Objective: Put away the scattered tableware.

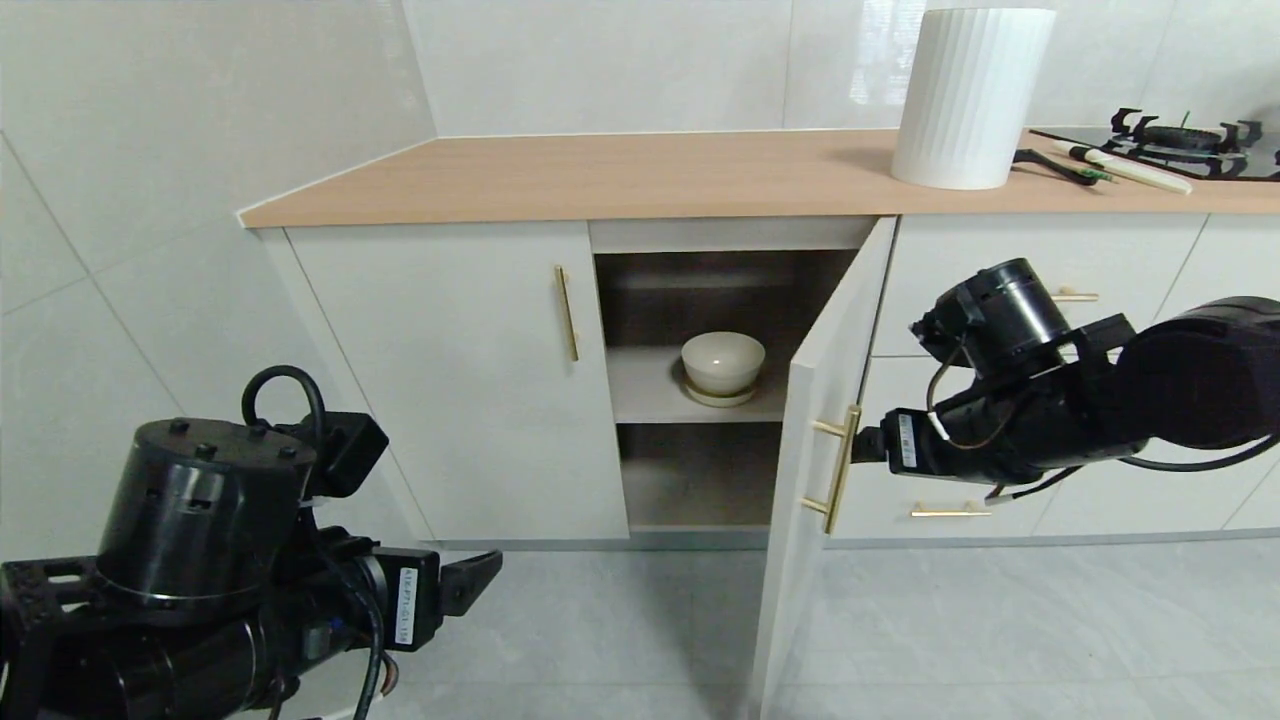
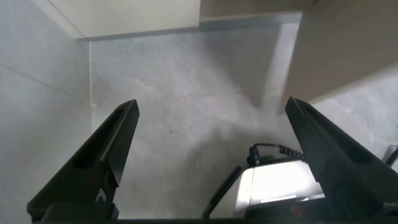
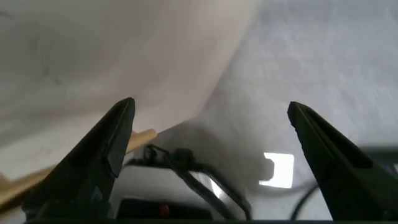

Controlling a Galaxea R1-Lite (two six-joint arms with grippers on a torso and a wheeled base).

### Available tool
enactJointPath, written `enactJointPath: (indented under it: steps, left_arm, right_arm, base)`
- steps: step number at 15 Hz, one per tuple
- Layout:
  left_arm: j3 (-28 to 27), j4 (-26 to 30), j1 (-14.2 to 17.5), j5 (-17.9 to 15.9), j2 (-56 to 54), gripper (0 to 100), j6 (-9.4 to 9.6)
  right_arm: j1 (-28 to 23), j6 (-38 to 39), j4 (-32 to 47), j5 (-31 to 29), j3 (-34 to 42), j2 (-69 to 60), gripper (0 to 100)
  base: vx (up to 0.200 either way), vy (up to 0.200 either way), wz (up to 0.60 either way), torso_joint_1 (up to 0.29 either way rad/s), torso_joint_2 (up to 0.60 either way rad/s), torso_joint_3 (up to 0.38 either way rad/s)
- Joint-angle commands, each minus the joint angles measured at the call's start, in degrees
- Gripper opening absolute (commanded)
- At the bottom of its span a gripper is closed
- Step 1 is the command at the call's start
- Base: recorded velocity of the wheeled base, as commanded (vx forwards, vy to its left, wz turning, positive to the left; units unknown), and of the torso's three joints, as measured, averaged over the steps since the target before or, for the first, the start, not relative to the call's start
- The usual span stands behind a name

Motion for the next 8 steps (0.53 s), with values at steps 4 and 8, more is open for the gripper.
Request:
enactJointPath:
  steps: [4, 8]
  left_arm:
    - [-0.2, 0.0, 0.0, 0.1, -0.4, 100, -0.13]
    - [-0.1, 0.0, 0.0, 0.0, -1.9, 100, -0.04]
  right_arm:
    - [3.3, 0.3, -3.7, 0.2, -6.4, 10.1, 100]
    - [4.2, 0.5, -7.3, 0.0, -5.9, 11.5, 100]
  base:
    - [0.0, 0.0, 0.0, 0.0, 0.0, 0.0]
    - [0.0, 0.0, 0.0, 0.0, 0.0, 0.0]
